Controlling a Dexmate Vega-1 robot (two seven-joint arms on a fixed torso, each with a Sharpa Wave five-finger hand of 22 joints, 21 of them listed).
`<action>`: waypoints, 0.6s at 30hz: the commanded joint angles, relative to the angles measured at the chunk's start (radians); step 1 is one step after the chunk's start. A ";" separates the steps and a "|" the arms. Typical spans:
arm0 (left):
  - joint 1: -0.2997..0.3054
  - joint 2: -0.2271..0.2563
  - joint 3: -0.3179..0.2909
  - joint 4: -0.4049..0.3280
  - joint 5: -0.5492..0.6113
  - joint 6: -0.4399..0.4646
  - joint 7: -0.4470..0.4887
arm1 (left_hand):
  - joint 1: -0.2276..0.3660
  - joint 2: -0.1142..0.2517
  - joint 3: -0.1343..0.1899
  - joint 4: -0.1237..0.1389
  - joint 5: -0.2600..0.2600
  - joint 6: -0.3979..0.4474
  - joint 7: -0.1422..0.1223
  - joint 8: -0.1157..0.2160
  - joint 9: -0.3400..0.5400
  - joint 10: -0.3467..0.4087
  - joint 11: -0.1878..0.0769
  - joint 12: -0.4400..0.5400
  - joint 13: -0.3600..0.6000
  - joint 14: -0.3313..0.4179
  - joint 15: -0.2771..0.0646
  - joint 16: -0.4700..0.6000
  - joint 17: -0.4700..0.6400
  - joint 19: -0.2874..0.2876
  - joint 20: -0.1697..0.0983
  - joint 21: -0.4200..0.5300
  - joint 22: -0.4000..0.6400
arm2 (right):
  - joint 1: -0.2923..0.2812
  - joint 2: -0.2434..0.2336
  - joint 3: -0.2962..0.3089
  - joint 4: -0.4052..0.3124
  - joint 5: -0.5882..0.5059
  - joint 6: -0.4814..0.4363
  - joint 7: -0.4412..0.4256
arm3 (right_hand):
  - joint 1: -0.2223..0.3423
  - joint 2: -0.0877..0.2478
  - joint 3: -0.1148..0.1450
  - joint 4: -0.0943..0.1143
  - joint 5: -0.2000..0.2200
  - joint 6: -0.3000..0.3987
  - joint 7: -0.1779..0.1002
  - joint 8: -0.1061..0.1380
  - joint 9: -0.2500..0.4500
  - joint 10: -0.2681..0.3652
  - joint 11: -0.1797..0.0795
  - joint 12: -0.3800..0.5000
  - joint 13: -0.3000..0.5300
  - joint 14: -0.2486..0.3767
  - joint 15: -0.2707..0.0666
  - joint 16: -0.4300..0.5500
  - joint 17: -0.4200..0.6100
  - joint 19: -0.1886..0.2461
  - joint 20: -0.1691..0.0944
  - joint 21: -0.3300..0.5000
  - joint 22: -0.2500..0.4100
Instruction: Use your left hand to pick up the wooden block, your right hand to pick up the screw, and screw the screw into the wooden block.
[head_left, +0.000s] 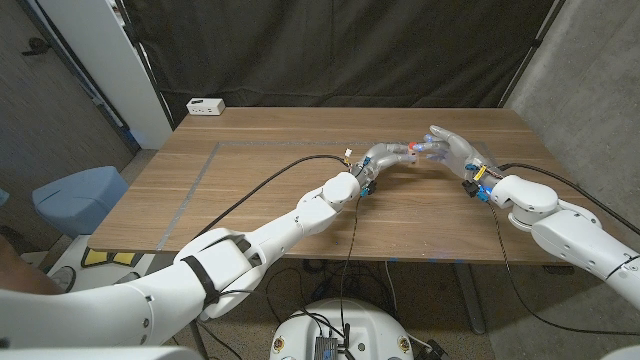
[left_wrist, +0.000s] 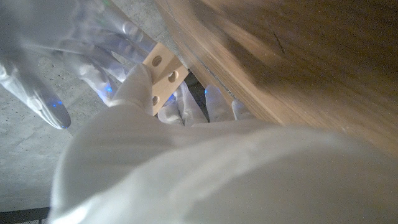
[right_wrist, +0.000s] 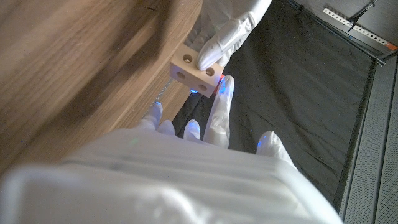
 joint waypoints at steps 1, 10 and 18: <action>-0.005 -0.003 0.003 0.007 0.002 -0.002 -0.001 | 0.006 0.009 0.034 0.030 0.004 0.013 -0.003 0.007 0.003 0.008 -0.003 0.009 0.005 0.009 -0.046 0.005 0.002 -0.001 -0.005 0.003 0.003 | -0.034 0.000 0.033 -0.012 -0.003 0.011 -0.044 | 0.013 0.002 0.007 -0.003 0.007 0.004 0.005 0.007 0.006 0.015 0.001 0.006 0.003 -0.001 -0.007 0.008 -0.001 0.023 0.001 0.012 0.004; 0.003 0.005 0.003 -0.014 0.004 0.009 0.001 | 0.005 0.011 0.035 0.031 0.004 0.013 0.000 0.006 0.003 0.007 -0.002 0.009 0.005 0.007 -0.046 0.005 0.003 -0.001 -0.004 0.003 0.003 | -0.043 0.007 0.043 -0.013 -0.016 0.019 -0.065 | 0.017 -0.001 0.009 -0.007 0.006 -0.018 0.002 0.000 0.011 0.020 0.008 0.003 0.003 0.012 -0.005 0.010 -0.003 0.055 0.017 0.020 0.004; 0.013 0.015 0.004 -0.038 0.007 0.018 0.005 | 0.006 0.009 0.035 0.030 0.004 0.014 -0.002 0.007 0.003 0.009 -0.003 0.010 0.005 0.007 -0.046 0.005 0.002 -0.001 -0.004 0.003 0.003 | -0.038 0.015 0.040 -0.009 -0.021 0.023 -0.062 | 0.019 -0.006 0.010 -0.011 0.006 -0.084 -0.012 -0.030 0.007 0.002 0.011 -0.007 0.003 0.013 -0.003 0.006 -0.003 0.063 0.022 0.015 0.003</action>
